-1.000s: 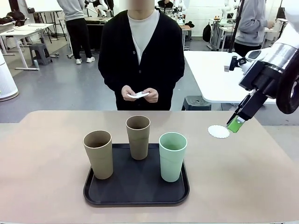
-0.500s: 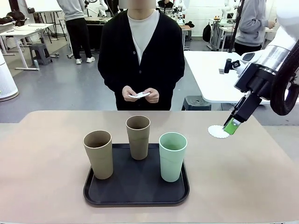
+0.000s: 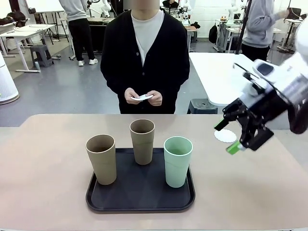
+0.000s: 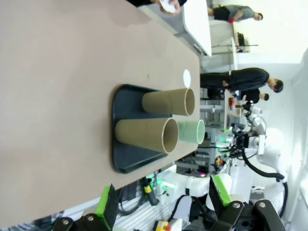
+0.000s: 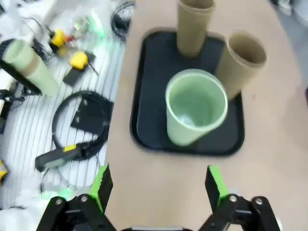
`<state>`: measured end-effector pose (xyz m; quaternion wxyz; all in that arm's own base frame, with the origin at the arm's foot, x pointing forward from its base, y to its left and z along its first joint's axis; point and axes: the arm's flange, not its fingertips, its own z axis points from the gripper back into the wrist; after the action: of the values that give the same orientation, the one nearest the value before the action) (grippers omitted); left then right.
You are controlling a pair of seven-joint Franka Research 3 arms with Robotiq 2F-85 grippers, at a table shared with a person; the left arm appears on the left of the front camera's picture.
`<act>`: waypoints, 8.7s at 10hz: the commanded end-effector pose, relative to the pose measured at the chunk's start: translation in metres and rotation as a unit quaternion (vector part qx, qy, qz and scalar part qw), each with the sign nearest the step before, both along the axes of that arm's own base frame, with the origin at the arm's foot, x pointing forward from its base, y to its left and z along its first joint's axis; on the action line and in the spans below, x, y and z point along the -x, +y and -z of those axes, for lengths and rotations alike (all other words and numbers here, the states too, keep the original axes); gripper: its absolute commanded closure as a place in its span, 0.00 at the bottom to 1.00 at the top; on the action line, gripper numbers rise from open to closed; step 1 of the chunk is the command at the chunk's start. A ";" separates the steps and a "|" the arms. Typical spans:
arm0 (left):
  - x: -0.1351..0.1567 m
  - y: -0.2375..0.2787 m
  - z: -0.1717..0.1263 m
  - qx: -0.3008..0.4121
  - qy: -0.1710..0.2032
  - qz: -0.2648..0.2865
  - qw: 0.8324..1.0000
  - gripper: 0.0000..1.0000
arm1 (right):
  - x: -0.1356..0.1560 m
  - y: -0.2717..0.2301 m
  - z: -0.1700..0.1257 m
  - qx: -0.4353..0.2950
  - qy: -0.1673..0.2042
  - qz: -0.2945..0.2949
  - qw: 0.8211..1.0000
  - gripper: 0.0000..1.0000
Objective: Place coasters on the table and set cups on them.
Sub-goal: Pick up one Reusable plastic cup and place it on a coaster set by the human.
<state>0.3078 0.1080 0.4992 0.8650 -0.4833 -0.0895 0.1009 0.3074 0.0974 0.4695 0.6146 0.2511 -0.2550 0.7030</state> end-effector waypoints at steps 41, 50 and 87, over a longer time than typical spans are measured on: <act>0.000 0.001 0.000 0.005 -0.005 0.000 1.000 0.00 | -0.057 0.001 0.198 -0.280 0.049 0.065 0.956 0.00; 0.000 0.001 0.000 0.005 -0.005 0.000 1.000 0.00 | -0.066 0.028 0.201 -0.262 0.054 0.057 0.962 0.00; 0.000 0.001 0.000 0.005 -0.005 0.000 1.000 0.00 | 0.005 0.031 0.026 -0.259 0.072 0.035 0.963 0.35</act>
<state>0.3079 0.1081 0.4993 0.8651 -0.4832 -0.0894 0.1010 0.3435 0.1330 0.4540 0.5593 0.4394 -0.4012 0.5772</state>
